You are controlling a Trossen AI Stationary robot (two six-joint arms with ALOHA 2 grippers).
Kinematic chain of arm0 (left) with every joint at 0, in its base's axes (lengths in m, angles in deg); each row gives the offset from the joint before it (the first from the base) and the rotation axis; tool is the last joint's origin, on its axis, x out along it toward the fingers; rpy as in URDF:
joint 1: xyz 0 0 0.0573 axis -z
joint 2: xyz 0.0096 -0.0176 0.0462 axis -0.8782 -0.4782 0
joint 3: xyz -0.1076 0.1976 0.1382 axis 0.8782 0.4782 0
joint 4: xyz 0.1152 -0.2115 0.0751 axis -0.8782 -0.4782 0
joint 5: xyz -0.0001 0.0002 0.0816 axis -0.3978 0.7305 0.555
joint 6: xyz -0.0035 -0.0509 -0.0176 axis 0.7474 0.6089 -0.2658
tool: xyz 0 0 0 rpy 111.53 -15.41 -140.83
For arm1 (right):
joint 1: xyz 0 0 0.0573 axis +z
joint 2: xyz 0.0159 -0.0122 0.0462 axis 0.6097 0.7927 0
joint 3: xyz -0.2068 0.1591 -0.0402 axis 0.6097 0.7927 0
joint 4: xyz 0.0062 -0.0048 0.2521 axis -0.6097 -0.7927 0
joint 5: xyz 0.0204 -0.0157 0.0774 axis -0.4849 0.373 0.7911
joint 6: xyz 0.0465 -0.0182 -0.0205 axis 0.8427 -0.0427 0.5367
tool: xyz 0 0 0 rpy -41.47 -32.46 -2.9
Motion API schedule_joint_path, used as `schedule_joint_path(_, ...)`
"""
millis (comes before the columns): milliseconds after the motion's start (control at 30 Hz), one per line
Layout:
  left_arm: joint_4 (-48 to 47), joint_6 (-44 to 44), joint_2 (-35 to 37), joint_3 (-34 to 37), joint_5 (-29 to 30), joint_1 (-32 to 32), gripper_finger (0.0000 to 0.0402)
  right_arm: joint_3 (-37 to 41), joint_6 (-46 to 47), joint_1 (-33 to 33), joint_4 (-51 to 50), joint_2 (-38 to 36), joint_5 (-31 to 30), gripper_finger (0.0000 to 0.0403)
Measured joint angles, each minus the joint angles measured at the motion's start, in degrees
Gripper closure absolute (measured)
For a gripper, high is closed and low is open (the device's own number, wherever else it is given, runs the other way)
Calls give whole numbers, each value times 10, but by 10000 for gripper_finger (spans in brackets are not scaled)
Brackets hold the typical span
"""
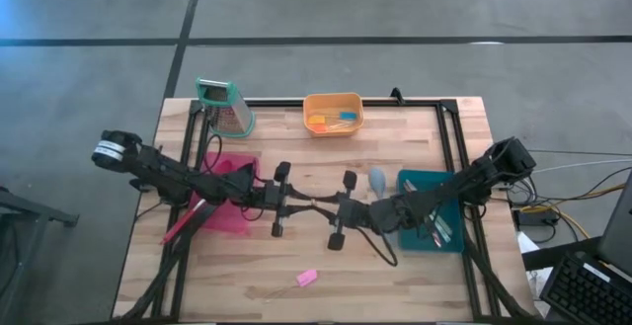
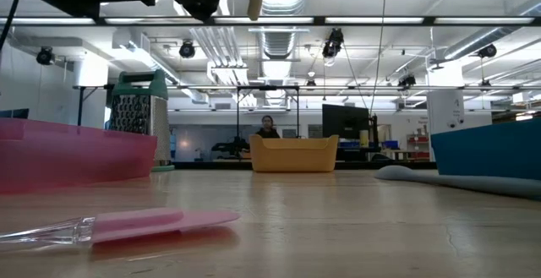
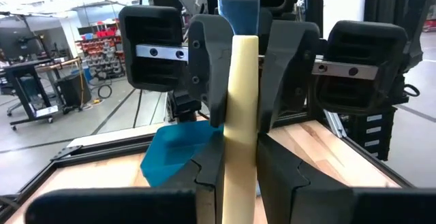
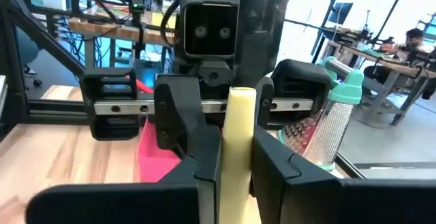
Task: Pick & Place Kitchen Items
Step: Put the yellow knife into the blue bin
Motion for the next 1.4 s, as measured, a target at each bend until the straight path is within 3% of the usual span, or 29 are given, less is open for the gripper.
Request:
schedule_joint_path(233, -5, 6, -1, 0, 1, 0, 337, 3, -1, -4, -2, -1, 1, 364)
schedule_joint_path(467, -44, 32, 1, -1, 1, 0, 203, -16, -10, -3, -92, -11, -17, 364)
schedule_joint_path(600, -73, 36, 6, -5, 2, 0, 156, -22, 24, 6, -199, -45, -63, 364)
schedule_joint_path(767, -71, 36, 13, -5, 5, 0, 143, -23, 122, 15, -382, -105, -79, 364)
schedule_joint_path(1033, -71, 51, 14, -5, 5, 0, 143, -23, 357, 13, -707, -210, -77, 364)
schedule_joint_path(1233, -74, 51, 14, -4, 5, 0, 143, -22, 532, 2, -883, -263, -2, 364)
schedule_joint_path(1400, -80, 51, 14, 0, 4, 0, 142, -21, 624, -14, -991, -267, 75, 364)
